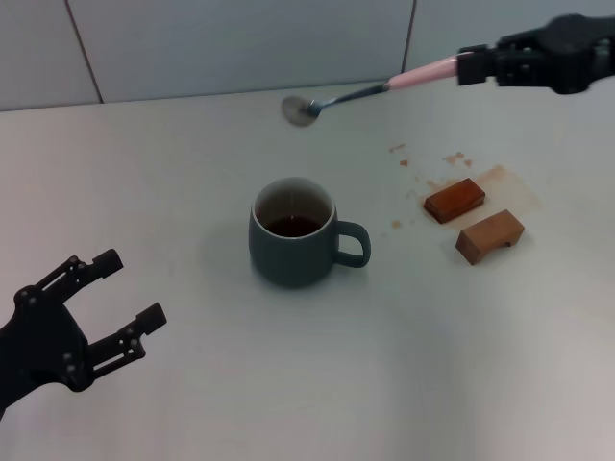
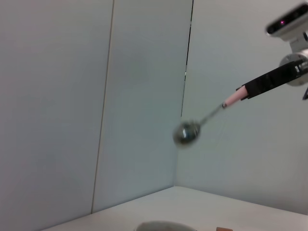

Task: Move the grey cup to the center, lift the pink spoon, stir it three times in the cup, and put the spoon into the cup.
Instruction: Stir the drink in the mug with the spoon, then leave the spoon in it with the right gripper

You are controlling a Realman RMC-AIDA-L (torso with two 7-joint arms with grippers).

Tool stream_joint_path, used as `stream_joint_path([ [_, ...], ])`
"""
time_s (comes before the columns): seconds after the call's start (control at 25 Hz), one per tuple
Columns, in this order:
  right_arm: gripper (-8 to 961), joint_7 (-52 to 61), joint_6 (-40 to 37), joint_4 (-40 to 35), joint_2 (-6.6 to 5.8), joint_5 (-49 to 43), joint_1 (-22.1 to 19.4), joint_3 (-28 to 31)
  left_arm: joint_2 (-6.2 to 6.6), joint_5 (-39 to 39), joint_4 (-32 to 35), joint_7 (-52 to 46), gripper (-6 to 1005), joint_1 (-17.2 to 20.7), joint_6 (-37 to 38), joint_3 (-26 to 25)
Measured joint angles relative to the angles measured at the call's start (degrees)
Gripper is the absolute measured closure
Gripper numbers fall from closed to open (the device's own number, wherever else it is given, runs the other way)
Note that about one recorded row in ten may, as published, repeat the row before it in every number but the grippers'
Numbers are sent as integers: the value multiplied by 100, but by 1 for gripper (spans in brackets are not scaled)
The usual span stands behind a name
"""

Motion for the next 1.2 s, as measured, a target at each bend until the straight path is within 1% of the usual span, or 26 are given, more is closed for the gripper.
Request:
stream_joint_path([
  [0.08, 843, 581, -31, -343, -61, -429, 253, -352, -5, 2, -2, 0, 140, 0, -4, 1],
  [0.12, 842, 1004, -72, -500, -101, -910, 535, -594, -5, 3, -5, 0, 140, 0, -4, 1],
  [0.16, 842, 1004, -72, -500, -101, -910, 535, -594, -5, 3, -13, 0, 140, 0, -4, 5],
  [0.2, 841, 1289, -117, -519, -124, -1439, 849, -805, -5, 3, -25, 0, 140, 1, -4, 9],
  [0.24, 841, 1289, -117, -519, -124, -1439, 849, -805, -5, 5, -40, 2, 140, 3, -4, 12],
  [0.32, 840, 1507, -138, -429, -129, -1971, 1213, -1086, -5, 6, -50, 6, 140, 5, -4, 15],
  [0.36, 839, 1507, -138, -429, -129, -1971, 1213, -1086, -4, 11, -61, 11, 140, 9, -4, 16],
  [0.52, 837, 1577, -26, -15, -81, -2433, 1712, -1418, -4, 11, -61, 13, 140, 9, -4, 17],
  [0.56, 837, 1577, -26, -15, -81, -2433, 1712, -1418, -4, 11, -61, 13, 140, 9, -4, 17],
  [0.68, 835, 1591, 223, 233, -39, -2559, 1934, -1654, -3, 13, -91, 76, 140, 9, 4, 58],
  [0.72, 835, 1595, 443, 303, 1, -2660, 2035, -1860, -3, 13, -91, 76, 139, 9, 4, 58],
  [0.8, 834, 1597, 530, 333, 19, -2706, 2077, -1942, -3, 13, -103, 77, 139, 8, 20, 72],
  [0.88, 833, 1604, 673, 487, 48, -2819, 2207, -2067, -3, 13, -116, 80, 139, 10, 27, 72],
  [0.92, 832, 1610, 732, 764, 67, -2993, 2398, -2115, -3, 12, -127, 82, 139, 13, 30, 72],
  [0.96, 832, 1610, 732, 764, 67, -2993, 2398, -2115, -3, 12, -127, 82, 139, 13, 30, 72],
  [1.08, 830, 1576, 816, 1119, 142, -3241, 2652, -2165, -3, 11, -143, 88, 139, 21, 37, 96],
  [1.12, 830, 1547, 918, 1267, 188, -3388, 2795, -2276, -3, 11, -143, 88, 139, 21, 37, 96],
  [1.16, 829, 1547, 918, 1267, 188, -3388, 2795, -2276, -3, 12, -143, 90, 139, 27, 36, 121],
  [1.2, 829, 1544, 973, 1330, 213, -3433, 2864, -2353, -3, 12, -143, 93, 139, 31, 26, 165],
])
